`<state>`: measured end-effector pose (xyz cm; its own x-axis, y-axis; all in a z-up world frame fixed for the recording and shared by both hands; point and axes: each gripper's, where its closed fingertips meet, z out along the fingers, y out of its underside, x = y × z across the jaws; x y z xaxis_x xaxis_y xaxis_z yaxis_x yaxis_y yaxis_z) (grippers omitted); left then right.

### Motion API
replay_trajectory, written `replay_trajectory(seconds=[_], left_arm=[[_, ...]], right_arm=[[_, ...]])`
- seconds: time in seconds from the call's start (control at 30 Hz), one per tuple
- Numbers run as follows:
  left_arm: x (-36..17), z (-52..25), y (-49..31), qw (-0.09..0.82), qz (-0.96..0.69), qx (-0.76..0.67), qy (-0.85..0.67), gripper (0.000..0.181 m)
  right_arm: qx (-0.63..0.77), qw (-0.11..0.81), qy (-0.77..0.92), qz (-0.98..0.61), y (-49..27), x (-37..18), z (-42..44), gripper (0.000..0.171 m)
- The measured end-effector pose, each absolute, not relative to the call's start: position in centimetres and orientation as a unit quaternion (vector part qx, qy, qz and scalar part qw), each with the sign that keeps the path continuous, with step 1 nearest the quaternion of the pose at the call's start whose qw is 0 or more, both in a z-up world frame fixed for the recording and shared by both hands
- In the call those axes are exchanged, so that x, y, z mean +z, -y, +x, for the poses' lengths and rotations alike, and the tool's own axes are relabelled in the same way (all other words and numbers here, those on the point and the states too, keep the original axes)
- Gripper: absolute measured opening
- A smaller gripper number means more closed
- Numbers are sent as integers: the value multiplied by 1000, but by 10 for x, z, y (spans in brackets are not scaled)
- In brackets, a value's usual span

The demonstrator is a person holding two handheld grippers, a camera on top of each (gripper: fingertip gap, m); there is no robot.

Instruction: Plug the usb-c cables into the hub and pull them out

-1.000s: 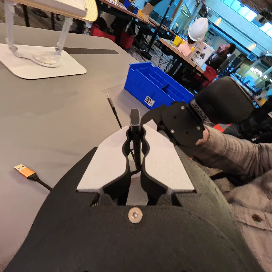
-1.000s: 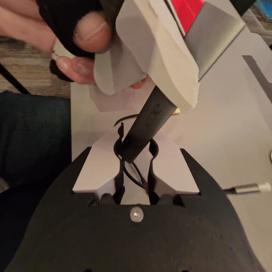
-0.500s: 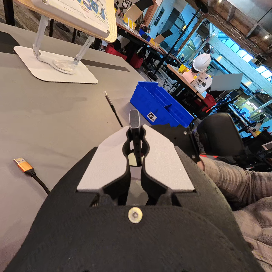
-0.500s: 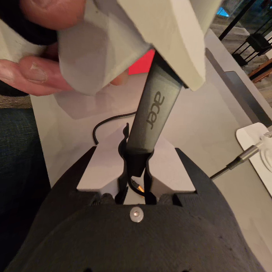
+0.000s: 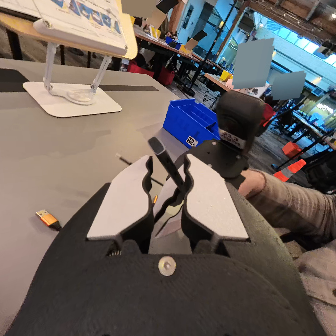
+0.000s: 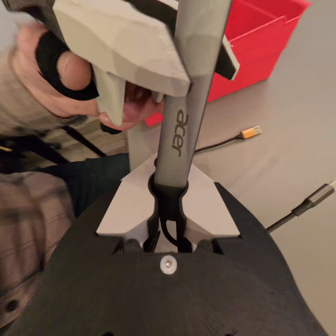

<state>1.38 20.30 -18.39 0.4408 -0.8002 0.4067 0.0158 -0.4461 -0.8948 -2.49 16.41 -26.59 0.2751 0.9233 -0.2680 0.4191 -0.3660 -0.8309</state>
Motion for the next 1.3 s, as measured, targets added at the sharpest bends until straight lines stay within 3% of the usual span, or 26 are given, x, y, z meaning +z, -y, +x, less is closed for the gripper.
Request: replay_trajectory(seconds=[0.23,0.47,0.63,0.9,1.3], left_arm=[[-179,28,-181,446,-670,-486,-340,47],[-168,34,-168,450,-628,-535,-342,26],[-159,33,-169,468,-620,-544,-318,22],[-155,29,-178,498,-636,-514,-289,22],[-156,33,-174,497,-633,-514,-297,22]], right_arm=[[515,249,478,-666,-126,-247,-25,11],[560,213,496,-628,-103,-238,-26,9],[548,259,477,-636,-119,-232,-29,8],[406,366,505,-668,-147,-236,-32,20],[428,343,497,-673,-144,-237,-30,10]])
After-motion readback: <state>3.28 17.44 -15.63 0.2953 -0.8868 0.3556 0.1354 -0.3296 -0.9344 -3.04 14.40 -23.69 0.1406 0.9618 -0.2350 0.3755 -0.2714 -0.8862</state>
